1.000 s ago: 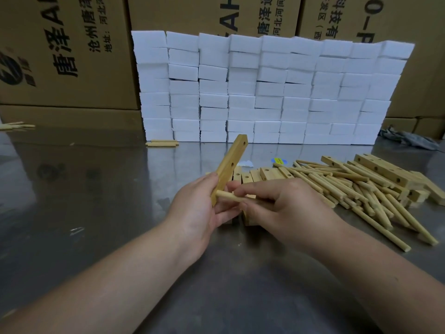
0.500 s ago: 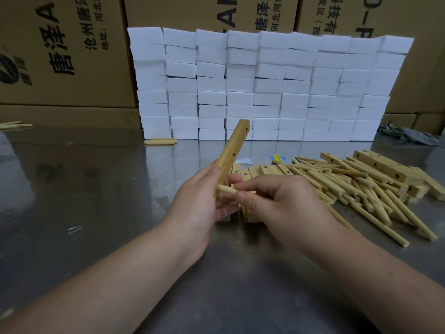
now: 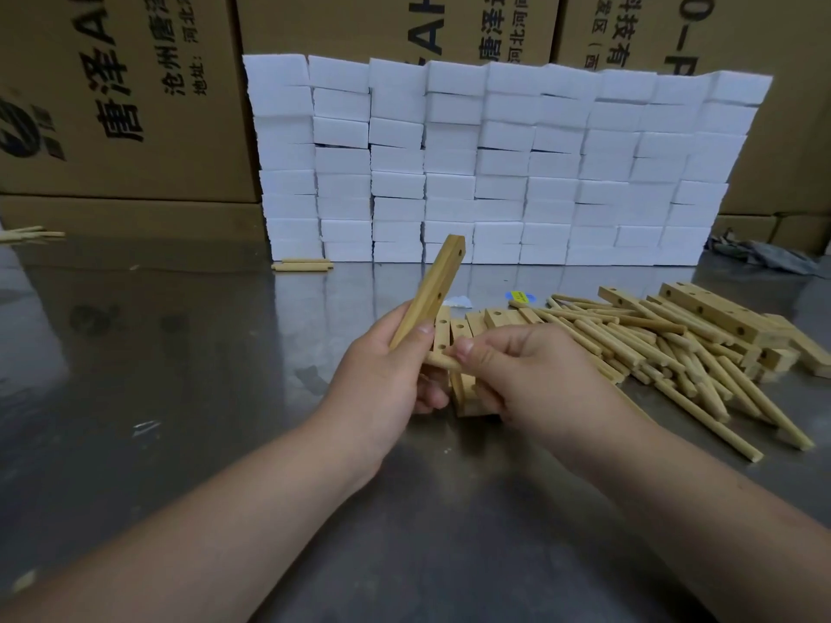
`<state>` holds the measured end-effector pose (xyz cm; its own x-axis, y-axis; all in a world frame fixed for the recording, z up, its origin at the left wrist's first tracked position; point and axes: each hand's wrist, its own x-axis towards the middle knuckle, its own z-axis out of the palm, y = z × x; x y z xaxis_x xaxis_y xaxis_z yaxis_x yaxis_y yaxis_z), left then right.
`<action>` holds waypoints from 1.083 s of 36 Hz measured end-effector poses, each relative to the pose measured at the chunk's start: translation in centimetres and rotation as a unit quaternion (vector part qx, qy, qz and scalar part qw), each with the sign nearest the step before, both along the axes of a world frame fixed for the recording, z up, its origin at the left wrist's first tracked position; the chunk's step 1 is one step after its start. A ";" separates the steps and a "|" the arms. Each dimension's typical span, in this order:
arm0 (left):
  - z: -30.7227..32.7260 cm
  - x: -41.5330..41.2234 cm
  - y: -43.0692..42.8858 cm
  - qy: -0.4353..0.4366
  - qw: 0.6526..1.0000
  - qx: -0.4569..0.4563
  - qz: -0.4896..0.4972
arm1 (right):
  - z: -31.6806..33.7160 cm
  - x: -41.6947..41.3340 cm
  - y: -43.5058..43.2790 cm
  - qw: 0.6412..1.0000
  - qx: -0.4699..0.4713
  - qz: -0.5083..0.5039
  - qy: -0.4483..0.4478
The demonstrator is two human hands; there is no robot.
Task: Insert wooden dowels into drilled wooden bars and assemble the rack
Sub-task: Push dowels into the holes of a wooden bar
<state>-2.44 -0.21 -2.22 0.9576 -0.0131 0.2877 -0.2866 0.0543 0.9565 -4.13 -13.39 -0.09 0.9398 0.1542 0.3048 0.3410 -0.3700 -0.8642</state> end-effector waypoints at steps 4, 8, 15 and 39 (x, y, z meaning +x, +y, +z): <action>-0.3 0.3 -0.1 0.016 0.998 -0.023 0.054 | 1.1 0.5 -1.0 0.993 -0.052 -0.092 -0.048; -0.1 0.8 0.6 0.037 0.992 -0.065 0.102 | 2.7 1.5 -4.2 0.958 0.014 -0.245 -0.152; -0.1 1.0 0.8 0.048 0.988 -0.086 0.119 | 1.9 4.4 -7.3 0.873 -0.325 -0.362 0.044; -0.6 1.7 0.8 0.039 0.990 -0.052 0.126 | -0.1 6.4 -8.6 0.814 -0.442 -0.336 0.168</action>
<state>-0.70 0.60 -2.84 0.9461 0.2556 0.1991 -0.2283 0.0902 0.9694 2.28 -22.04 -0.21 0.9096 -0.4109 0.0614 -0.3972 -0.9034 -0.1619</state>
